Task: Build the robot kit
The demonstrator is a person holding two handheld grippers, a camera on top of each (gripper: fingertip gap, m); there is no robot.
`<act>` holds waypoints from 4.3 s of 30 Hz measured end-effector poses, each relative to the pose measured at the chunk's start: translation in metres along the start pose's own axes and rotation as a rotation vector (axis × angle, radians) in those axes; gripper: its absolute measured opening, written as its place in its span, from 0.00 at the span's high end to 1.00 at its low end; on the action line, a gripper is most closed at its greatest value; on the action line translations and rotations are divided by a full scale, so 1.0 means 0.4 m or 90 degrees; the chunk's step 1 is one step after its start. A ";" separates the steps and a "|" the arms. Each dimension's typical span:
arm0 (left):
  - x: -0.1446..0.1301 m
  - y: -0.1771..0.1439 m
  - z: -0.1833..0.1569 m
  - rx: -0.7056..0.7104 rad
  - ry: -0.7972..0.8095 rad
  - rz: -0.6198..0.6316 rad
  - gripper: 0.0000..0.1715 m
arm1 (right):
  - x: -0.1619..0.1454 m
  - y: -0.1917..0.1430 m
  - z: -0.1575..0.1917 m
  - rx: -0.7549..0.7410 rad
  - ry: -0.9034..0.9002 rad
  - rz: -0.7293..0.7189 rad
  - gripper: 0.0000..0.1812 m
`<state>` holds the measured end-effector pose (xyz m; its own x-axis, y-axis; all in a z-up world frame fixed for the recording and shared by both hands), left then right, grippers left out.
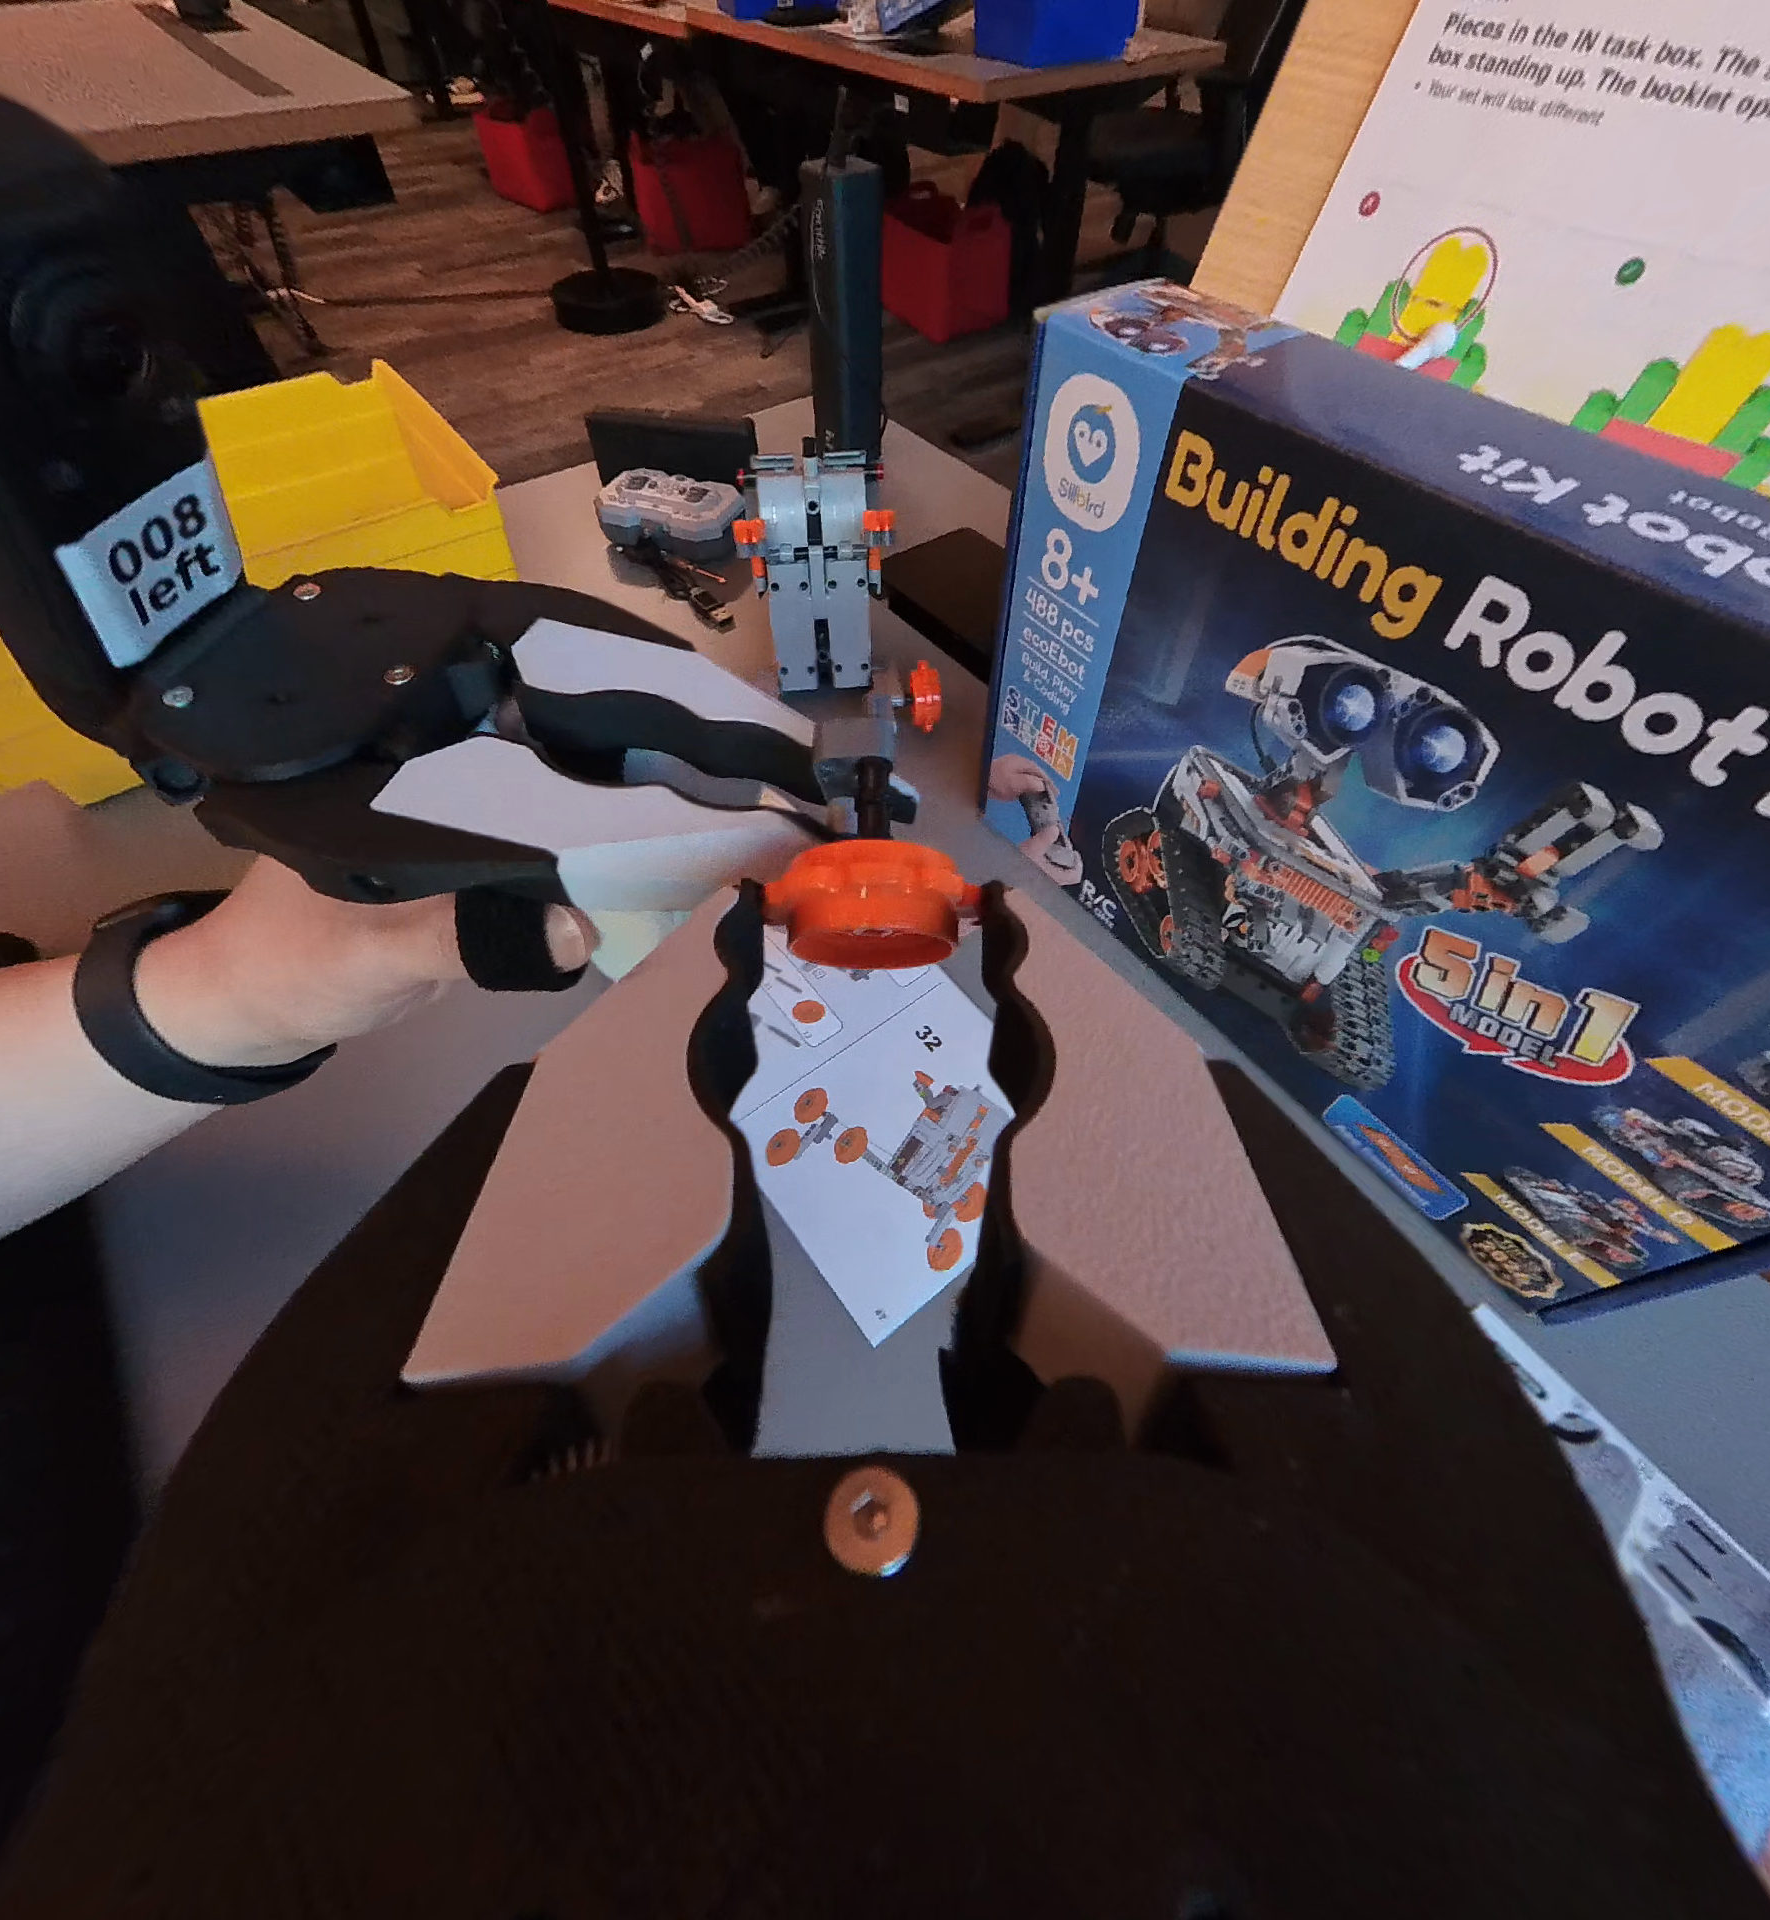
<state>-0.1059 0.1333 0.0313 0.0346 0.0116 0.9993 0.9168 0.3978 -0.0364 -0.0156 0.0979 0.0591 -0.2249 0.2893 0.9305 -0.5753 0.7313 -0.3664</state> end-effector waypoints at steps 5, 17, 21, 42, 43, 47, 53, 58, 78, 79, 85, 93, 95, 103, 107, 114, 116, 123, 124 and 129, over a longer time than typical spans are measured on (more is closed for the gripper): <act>-0.007 -0.001 -0.003 -0.019 0.034 0.015 0.91 | -0.005 -0.004 -0.011 0.015 0.027 -0.002 0.78; -0.003 -0.021 0.002 -0.053 0.053 0.055 0.92 | -0.007 0.002 0.000 0.074 0.052 -0.018 0.78; 0.000 -0.025 -0.006 -0.139 -0.018 0.042 0.91 | -0.009 -0.008 0.018 0.127 -0.005 -0.013 0.76; -0.021 -0.076 -0.101 -0.556 -0.138 0.056 0.91 | -0.042 -0.073 0.102 0.439 -0.124 -0.073 0.75; -0.022 -0.074 -0.101 -0.557 -0.147 0.054 0.91 | -0.042 -0.071 0.099 0.429 -0.128 -0.070 0.75; -0.033 -0.061 -0.101 -0.559 -0.176 0.062 0.91 | -0.051 -0.068 0.084 0.444 -0.082 -0.056 0.75; -0.047 -0.031 -0.104 -0.541 -0.218 0.067 0.91 | -0.071 -0.062 0.045 0.489 0.018 -0.063 0.75; -0.071 -0.018 -0.076 -0.496 -0.243 0.103 0.78 | -0.090 -0.052 0.005 0.482 0.090 -0.059 0.76; -0.109 0.001 -0.008 -0.382 -0.285 0.120 0.73 | -0.167 0.041 -0.054 0.405 0.172 -0.037 0.77; -0.102 -0.002 -0.006 -0.367 -0.253 0.112 0.71 | -0.160 0.036 -0.048 0.394 0.129 -0.049 0.77; -0.045 -0.034 -0.071 -0.376 -0.025 0.060 0.68 | -0.118 -0.004 0.013 0.304 -0.195 -0.130 0.77; -0.026 -0.050 -0.099 -0.333 0.120 0.047 0.73 | -0.113 -0.025 0.036 0.299 -0.266 -0.133 0.76; -0.028 -0.052 -0.106 -0.334 0.140 0.051 0.73 | -0.117 -0.029 0.038 0.311 -0.266 -0.128 0.76; 0.001 -0.059 -0.122 -0.354 0.123 0.020 0.74 | -0.097 -0.067 0.051 0.388 -0.217 -0.142 0.76; 0.009 -0.058 -0.116 -0.364 0.077 0.003 0.75 | -0.083 -0.065 0.041 0.402 -0.152 -0.153 0.78; 0.032 -0.076 -0.142 -0.355 0.165 -0.037 0.75 | -0.065 -0.091 0.064 0.407 -0.203 -0.177 0.71; 0.045 -0.085 -0.154 -0.349 0.202 -0.060 0.75 | -0.052 -0.097 0.076 0.383 -0.244 -0.188 0.73; 0.081 -0.113 -0.175 -0.325 0.283 -0.080 0.75 | -0.015 -0.137 0.111 0.301 -0.373 -0.196 0.72; 0.084 -0.114 -0.177 -0.323 0.289 -0.082 0.75 | -0.012 -0.141 0.114 0.291 -0.384 -0.194 0.72; 0.077 -0.112 -0.185 -0.322 0.315 -0.059 0.75 | -0.009 -0.151 0.110 0.236 -0.419 -0.156 0.64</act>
<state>-0.1166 0.0478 0.0635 0.0134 -0.4675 0.8839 0.9927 -0.0997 -0.0678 -0.0148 0.0257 0.0780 -0.4099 -0.3627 0.8369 -0.8671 0.4396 -0.2342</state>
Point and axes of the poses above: each gripper's, where its closed fingertips meet, y out along the fingers, x out of its top, z = x × y across the jaws, the point moved 6 cm from there along -y, back along the fingers
